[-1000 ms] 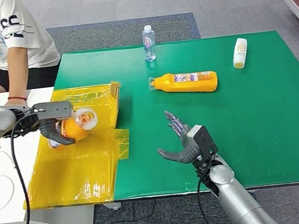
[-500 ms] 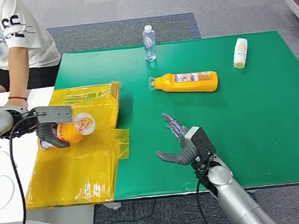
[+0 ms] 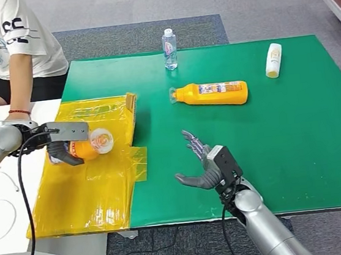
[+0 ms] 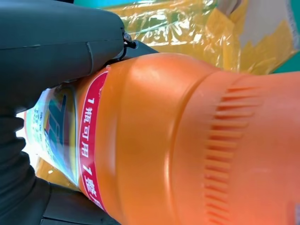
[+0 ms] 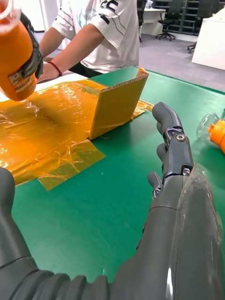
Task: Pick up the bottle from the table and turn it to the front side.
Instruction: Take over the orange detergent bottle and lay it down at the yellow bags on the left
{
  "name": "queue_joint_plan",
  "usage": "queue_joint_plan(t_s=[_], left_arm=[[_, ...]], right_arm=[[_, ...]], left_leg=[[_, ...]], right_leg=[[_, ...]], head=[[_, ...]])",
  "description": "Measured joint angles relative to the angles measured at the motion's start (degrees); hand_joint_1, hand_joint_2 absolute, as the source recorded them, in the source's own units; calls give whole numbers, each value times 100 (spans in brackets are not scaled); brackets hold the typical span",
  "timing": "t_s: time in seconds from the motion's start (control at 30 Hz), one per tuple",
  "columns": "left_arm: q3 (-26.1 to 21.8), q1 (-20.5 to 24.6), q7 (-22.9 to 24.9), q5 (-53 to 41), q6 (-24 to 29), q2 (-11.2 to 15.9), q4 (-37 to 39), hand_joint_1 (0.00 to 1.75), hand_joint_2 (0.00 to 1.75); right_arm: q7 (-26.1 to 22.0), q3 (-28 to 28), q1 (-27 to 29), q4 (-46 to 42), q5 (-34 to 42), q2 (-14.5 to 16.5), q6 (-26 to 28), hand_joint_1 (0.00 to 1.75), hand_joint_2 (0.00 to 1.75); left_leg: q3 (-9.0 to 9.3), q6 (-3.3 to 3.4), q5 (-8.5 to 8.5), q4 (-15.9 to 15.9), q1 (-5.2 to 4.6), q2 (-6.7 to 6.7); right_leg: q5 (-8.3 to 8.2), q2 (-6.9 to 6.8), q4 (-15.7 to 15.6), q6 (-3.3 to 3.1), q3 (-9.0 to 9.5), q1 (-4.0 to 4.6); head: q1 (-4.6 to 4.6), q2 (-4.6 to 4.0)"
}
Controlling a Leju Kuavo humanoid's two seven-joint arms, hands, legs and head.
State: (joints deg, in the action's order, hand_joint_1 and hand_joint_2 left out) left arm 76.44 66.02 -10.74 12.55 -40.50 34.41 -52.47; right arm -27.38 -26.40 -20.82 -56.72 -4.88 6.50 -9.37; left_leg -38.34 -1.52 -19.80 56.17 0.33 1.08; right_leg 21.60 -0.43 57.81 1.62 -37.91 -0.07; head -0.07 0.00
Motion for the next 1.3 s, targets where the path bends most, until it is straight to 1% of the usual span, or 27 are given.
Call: queue_joint_plan(t_s=[0.17,0.47,0.7,0.9,1.13,1.3], left_arm=[[-70,2,-157,5,27,-69,24,175,175],[-257,11,-240,68,-84,-462,244,175,175],[-364,-19,-418,201,-199,-656,451,175,175],[-406,-35,-457,236,-250,-720,554,175,175],[-566,-140,-485,785,-768,-731,727,175,175],[-610,-177,-447,826,-822,-727,896,175,175]], right_arm=[[-21,-39,-1,30,-27,22,-31,0,175],[-58,-120,-3,56,-4,75,-86,0,175],[-92,-186,-16,114,38,123,-130,0,175],[-96,-216,-23,144,45,133,-144,0,175],[-120,-272,-104,215,80,157,-198,0,175],[-130,-328,-172,255,91,163,-206,0,175]], left_leg=[[-1,0,0,0,0,0],[-1,0,0,0,-1,0],[-2,-1,1,0,0,0],[-3,-1,1,0,0,0],[-4,-1,1,0,1,0],[-5,-2,2,0,2,0]], right_leg=[[0,-1,0,0,0,0],[-3,0,-1,3,1,-2],[-3,0,0,3,0,0],[-3,0,0,3,0,0],[-4,0,1,3,0,1],[-3,-1,1,3,-1,2]], head=[[1,0],[1,0],[1,0],[1,0],[1,0],[1,0]])
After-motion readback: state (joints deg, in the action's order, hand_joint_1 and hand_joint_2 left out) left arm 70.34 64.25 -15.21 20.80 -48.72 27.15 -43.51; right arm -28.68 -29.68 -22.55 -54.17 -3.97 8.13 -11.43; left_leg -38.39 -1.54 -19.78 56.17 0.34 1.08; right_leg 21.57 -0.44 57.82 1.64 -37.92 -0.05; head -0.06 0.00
